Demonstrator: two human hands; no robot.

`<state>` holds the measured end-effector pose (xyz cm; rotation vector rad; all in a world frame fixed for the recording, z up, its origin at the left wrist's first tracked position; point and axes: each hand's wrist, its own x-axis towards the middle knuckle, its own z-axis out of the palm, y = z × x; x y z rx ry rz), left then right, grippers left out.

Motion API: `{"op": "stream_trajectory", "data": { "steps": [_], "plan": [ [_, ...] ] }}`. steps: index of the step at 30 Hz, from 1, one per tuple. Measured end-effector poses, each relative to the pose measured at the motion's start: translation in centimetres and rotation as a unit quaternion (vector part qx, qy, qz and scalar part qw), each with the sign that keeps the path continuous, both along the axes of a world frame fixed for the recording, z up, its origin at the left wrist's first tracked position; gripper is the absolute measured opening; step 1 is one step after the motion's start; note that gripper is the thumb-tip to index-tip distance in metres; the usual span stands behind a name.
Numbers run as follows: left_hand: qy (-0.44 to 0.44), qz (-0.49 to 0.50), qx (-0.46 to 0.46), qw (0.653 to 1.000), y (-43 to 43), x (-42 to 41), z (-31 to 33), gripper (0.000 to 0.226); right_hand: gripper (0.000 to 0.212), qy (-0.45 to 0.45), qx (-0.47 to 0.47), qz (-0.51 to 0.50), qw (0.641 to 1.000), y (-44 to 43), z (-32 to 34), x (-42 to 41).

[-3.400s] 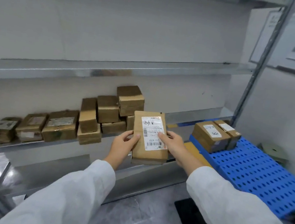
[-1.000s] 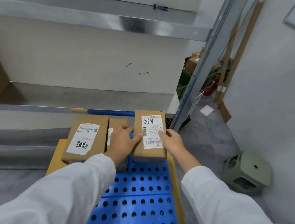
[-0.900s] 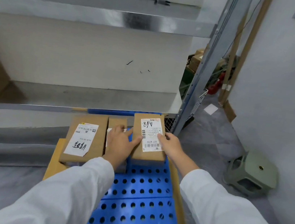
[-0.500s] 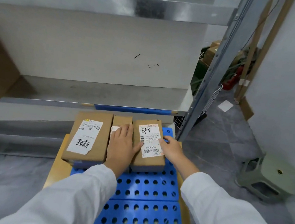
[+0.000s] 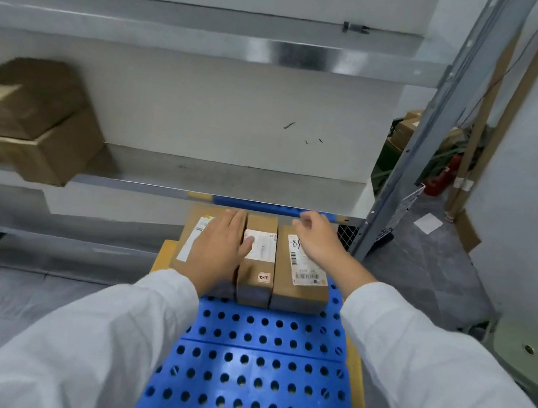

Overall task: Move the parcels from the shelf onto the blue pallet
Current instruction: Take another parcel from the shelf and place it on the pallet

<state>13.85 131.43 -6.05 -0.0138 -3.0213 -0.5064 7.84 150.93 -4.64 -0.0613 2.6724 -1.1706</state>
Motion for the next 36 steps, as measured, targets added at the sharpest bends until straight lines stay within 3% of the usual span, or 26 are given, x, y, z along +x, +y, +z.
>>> {"op": "stream_trajectory", "data": {
  "steps": [9, 18, 26, 36],
  "plan": [
    [0.038, 0.024, -0.123, 0.991, -18.5, 11.9, 9.9, 0.068, 0.056, 0.113, 0.114, 0.214, 0.964, -19.0, 9.6, 8.6],
    [0.066, 0.112, -0.166, 0.978, -38.0, 27.1, 12.2, 0.059, 0.054, 0.214, 0.185, 0.354, 0.891, -42.4, 13.3, 21.5],
    [0.086, 0.139, -0.168, 0.972, -46.8, 32.0, 11.5, 0.054, 0.061, 0.181, 0.163, 0.378, 0.893, -52.5, 12.1, 26.4],
    [0.100, 0.118, -0.175, 0.972, -55.4, 26.7, 13.1, 0.057, 0.058, 0.195, 0.150, 0.345, 0.906, -60.9, 12.8, 20.7]
  ]
}}
